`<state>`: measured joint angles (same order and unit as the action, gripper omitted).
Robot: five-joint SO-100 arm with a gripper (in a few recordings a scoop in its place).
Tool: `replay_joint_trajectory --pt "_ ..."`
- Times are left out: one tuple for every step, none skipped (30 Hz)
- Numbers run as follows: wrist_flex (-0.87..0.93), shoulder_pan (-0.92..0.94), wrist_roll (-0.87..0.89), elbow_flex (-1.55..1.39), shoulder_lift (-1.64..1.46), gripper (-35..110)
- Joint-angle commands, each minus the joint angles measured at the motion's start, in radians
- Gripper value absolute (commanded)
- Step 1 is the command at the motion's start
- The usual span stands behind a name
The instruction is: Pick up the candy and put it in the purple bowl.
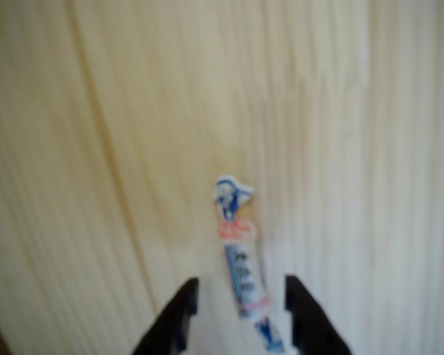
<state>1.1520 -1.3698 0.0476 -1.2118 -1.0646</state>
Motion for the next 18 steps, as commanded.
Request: replay_joint_trajectory --pt "-0.014 -0.023 0.026 0.063 -0.040 17" --pt "-0.020 -0.026 0.028 0.054 -0.040 16" --pt "-0.026 -0.028 0.031 0.044 -0.040 16" --pt "-0.035 -0.029 0.031 0.035 -0.040 16" --pt "-0.043 -0.031 0.032 0.028 -0.040 16" --pt "-0.049 -0.031 0.032 0.023 -0.040 16" --pt "-0.057 -0.031 0.032 0.018 -0.040 14" --pt "-0.061 -0.032 0.031 0.017 -0.040 13" --pt "-0.066 -0.032 0.031 0.012 -0.038 12" --pt "-0.072 -0.032 0.035 0.008 -0.038 11" --pt "-0.078 -0.032 0.040 0.000 -0.038 11" --pt "-0.084 -0.032 0.044 -0.006 -0.038 11" --pt "-0.089 -0.031 0.046 -0.012 -0.038 11" --pt "-0.092 -0.031 0.048 -0.017 -0.038 11" --pt "-0.094 -0.028 0.051 -0.020 -0.038 11" --pt "-0.094 -0.026 0.052 -0.021 -0.038 11" --pt "-0.095 -0.025 0.057 -0.025 -0.037 11" --pt "-0.100 -0.021 0.061 -0.029 -0.035 11"
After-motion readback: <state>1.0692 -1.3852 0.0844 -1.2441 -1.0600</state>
